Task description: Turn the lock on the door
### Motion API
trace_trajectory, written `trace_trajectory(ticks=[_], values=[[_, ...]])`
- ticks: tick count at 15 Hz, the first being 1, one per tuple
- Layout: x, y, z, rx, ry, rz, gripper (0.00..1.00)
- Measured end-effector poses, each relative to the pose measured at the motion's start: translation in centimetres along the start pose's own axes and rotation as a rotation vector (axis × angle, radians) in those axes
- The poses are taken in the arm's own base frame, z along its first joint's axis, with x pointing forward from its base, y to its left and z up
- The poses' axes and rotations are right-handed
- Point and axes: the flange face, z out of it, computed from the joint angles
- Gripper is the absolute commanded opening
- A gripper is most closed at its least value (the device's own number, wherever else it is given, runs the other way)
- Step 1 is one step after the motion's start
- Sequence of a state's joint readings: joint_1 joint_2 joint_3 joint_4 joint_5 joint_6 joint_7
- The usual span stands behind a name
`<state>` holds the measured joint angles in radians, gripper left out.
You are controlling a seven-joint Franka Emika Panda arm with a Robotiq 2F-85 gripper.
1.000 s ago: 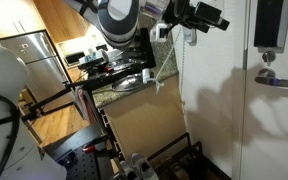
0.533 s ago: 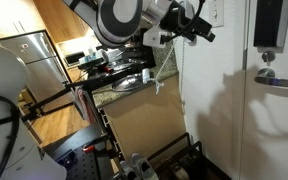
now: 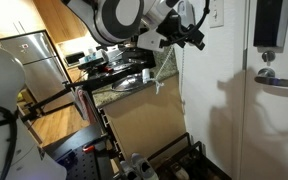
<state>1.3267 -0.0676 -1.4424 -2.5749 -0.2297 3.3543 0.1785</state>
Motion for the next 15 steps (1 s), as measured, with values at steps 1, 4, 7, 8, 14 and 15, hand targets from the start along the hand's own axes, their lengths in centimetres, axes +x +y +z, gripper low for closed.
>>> trace_trajectory(ticks=[1,4,7,8,14,15], values=[[0.0,-0.2,0.0,0.018,-0.015,-0.004,1.0],[-0.1,0.0,0.0,0.025,-0.019,0.003,1.0],[-0.1,-0.1,0.0,0.023,-0.02,0.0,1.0],[-0.1,-0.2,0.0,0.022,-0.02,-0.002,1.0],[0.5,-0.3,-0.4,0.07,-0.001,-0.007,1.0],[0.9,-0.2,-0.6,0.083,0.009,-0.009,1.0]])
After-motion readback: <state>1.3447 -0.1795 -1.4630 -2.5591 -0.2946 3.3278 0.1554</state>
